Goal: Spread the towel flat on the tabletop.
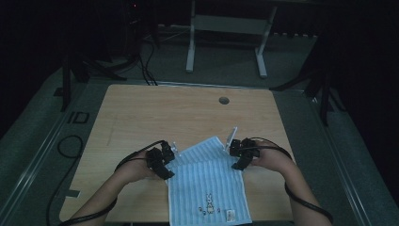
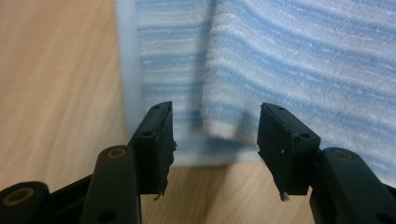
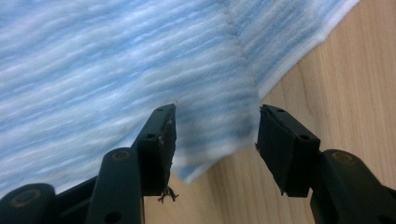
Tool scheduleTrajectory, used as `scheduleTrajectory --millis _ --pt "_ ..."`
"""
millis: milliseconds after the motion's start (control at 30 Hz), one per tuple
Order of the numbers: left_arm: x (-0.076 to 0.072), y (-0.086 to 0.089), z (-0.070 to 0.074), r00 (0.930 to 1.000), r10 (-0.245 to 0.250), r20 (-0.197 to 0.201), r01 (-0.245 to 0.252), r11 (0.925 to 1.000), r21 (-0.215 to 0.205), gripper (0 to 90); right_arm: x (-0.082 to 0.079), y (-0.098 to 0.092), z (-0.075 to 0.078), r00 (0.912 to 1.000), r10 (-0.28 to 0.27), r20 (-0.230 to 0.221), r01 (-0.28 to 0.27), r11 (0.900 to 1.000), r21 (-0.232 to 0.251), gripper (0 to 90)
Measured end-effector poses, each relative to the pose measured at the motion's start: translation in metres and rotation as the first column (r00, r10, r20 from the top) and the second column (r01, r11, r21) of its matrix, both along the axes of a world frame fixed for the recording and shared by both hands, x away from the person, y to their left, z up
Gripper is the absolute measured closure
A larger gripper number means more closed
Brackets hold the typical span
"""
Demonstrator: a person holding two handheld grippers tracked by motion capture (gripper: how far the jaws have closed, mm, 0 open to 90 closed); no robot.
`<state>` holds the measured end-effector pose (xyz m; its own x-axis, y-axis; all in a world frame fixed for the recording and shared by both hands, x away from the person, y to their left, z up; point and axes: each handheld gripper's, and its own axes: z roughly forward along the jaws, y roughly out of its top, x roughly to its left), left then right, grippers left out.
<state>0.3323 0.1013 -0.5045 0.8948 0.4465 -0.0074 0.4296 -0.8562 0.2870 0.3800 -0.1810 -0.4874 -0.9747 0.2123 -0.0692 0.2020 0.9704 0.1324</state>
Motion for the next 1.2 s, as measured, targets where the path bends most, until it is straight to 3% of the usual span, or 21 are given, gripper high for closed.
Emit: scheduleTrajectory --millis 100,200,267,300,333,400,567,600,633,667,700,733,767,800,867,967,1033,1167,1200 --pt "0.004 -0.005 -0.006 0.9999 0.001 -0.016 -0.001 0.9998 0.022 46.4 0.009 0.002 -0.008 0.9995 -0.009 -0.032 0.008 1.000 -0.030 46.7" --pt "0.006 -0.009 -0.011 0.9997 -0.005 -0.025 0.006 0.9995 0.032 47.6 0.016 0.003 -0.014 0.9992 -0.020 -0.033 0.018 0.998 -0.062 49.9" --pt "0.006 -0.010 -0.011 0.9996 -0.020 -0.019 0.020 0.9993 0.033 61.4 0.017 0.004 -0.017 0.9984 -0.019 -0.053 0.014 0.995 -0.094 73.1" --pt "0.005 -0.011 -0.010 0.9992 -0.032 -0.025 0.033 0.9992 0.023 61.4 0.017 0.004 -0.017 0.9984 -0.019 -0.053 0.014 0.995 -0.094 73.1" --pt "0.003 -0.012 -0.007 0.9988 -0.048 -0.001 0.048 0.9983 0.032 77.2 0.015 0.006 -0.015 0.9987 -0.005 -0.050 -0.001 0.994 -0.109 90.0" --pt "0.000 -0.012 0.000 0.9978 -0.065 0.011 0.065 0.9977 0.022 84.1 0.010 0.005 -0.007 0.9981 -0.001 -0.061 -0.005 0.996 -0.087 90.0" --pt "-0.010 -0.009 0.019 0.9950 -0.093 0.035 0.094 0.9956 -0.005 86.3 -0.009 0.001 0.013 0.9964 0.046 -0.071 -0.051 0.997 -0.061 90.0" --pt "-0.011 -0.010 0.022 0.9943 -0.097 0.043 0.098 0.9952 -0.009 86.3 -0.011 0.000 0.017 0.9968 0.059 -0.053 -0.062 0.996 -0.063 90.0" --pt "-0.011 -0.010 0.022 0.9943 -0.097 0.043 0.098 0.9952 -0.009 86.3 -0.011 -0.001 0.019 0.9976 0.064 -0.027 -0.066 0.996 -0.061 86.4" --pt "-0.015 -0.012 0.026 0.9933 -0.106 0.046 0.107 0.9942 -0.010 86.3 -0.008 -0.001 0.020 0.9986 0.052 0.003 -0.052 0.998 -0.046 70.2" --pt "-0.015 -0.012 0.026 0.9933 -0.106 0.046 0.107 0.9942 -0.010 86.3 -0.008 -0.001 0.020 0.9986 0.052 0.003 -0.052 0.998 -0.046 70.2" --pt "-0.017 -0.015 0.029 0.9935 -0.105 0.045 0.106 0.9942 -0.018 86.3 -0.001 -0.002 0.017 0.9979 0.065 -0.009 -0.065 0.997 -0.038 55.5" --pt "-0.017 -0.015 0.029 0.9935 -0.105 0.045 0.106 0.9942 -0.018 86.2 0.003 -0.001 0.014 0.9973 0.072 0.011 -0.071 0.996 -0.049 55.5" --pt "-0.017 -0.016 0.029 0.9933 -0.104 0.051 0.105 0.9943 -0.020 86.2 0.008 0.000 0.009 0.9981 0.062 -0.006 -0.062 0.997 -0.054 53.9" --pt "-0.016 -0.016 0.028 0.9935 -0.105 0.045 0.106 0.9943 -0.016 86.2 0.012 0.002 0.005 0.9979 0.062 -0.021 -0.063 0.996 -0.060 53.8" --pt "-0.013 -0.015 0.025 0.9943 -0.099 0.039 0.099 0.9950 -0.010 86.2 0.029 0.007 -0.017 0.9982 0.053 -0.029 -0.055 0.993 -0.106 56.1" --pt "-0.011 -0.014 0.023 0.9949 -0.096 0.032 0.096 0.9952 -0.018 86.2 0.036 0.008 -0.024 0.9971 0.038 -0.066 -0.045 0.994 -0.101 56.9" --pt "-0.010 -0.013 0.020 0.9956 -0.090 0.029 0.090 0.9957 -0.021 86.2 0.039 0.007 -0.024 0.9919 0.026 -0.124 -0.037 0.996 -0.082 81.0" --pt "-0.010 -0.013 0.020 0.9956 -0.090 0.029 0.090 0.9957 -0.021 86.2 0.039 0.007 -0.024 0.9919 0.026 -0.124 -0.037 0.996 -0.082 81.0"
